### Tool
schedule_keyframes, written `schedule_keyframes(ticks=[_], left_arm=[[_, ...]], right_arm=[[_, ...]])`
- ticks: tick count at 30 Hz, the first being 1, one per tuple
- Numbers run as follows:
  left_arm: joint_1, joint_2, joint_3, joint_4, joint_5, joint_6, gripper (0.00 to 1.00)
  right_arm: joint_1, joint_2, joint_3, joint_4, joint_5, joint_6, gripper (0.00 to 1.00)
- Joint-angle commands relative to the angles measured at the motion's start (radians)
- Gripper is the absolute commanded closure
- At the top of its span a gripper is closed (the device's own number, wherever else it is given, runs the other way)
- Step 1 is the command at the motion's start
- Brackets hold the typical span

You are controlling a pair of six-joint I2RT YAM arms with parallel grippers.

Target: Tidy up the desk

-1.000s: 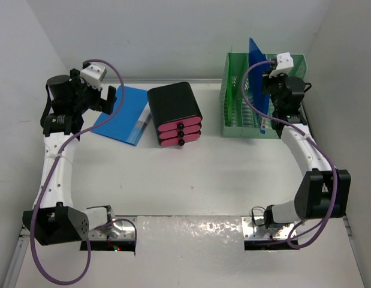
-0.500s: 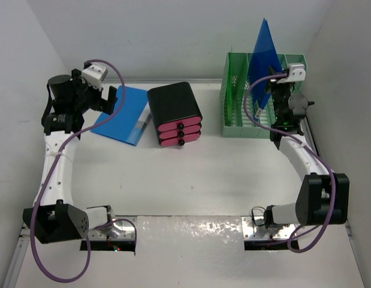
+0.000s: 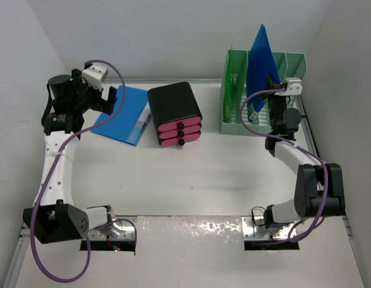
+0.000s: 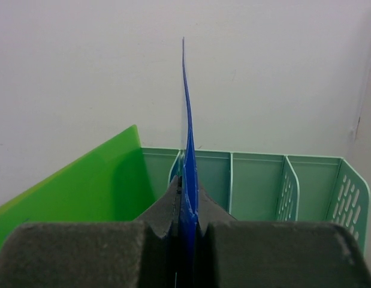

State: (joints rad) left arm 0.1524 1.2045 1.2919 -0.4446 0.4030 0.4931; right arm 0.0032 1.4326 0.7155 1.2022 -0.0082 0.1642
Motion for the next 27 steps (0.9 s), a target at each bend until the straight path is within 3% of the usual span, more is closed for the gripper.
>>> schedule_keyframes(ticks=[1, 11, 18, 21, 22, 26, 27], left_arm=[[0.009, -0.013, -0.003, 0.037, -0.004, 0.010, 0.00], [0.010, -0.016, -0.014, 0.044, -0.003, 0.009, 0.01], [0.010, -0.017, -0.026, 0.058, 0.002, 0.001, 0.00], [0.010, -0.020, -0.028, 0.057, -0.004, 0.001, 0.01], [0.010, -0.020, -0.029, 0.053, -0.010, 0.004, 0.00], [0.010, -0.023, -0.042, 0.044, -0.013, 0.024, 0.00], [0.010, -0.023, -0.046, 0.041, 0.003, 0.033, 0.01]], right_arm=[[0.001, 0.025, -0.033, 0.125, 0.001, -0.006, 1.00], [0.001, 0.020, -0.162, 0.099, 0.097, -0.049, 1.00], [0.001, 0.020, -0.100, -0.090, 0.108, -0.046, 1.00], [0.000, 0.017, -0.062, -0.187, 0.123, -0.063, 0.53], [0.001, 0.011, -0.050, -0.208, 0.119, -0.077, 0.32], [0.001, -0.043, -0.002, -0.370, 0.076, -0.098, 0.01], [0.000, -0.060, 0.012, -0.410, 0.077, -0.085, 0.01]])
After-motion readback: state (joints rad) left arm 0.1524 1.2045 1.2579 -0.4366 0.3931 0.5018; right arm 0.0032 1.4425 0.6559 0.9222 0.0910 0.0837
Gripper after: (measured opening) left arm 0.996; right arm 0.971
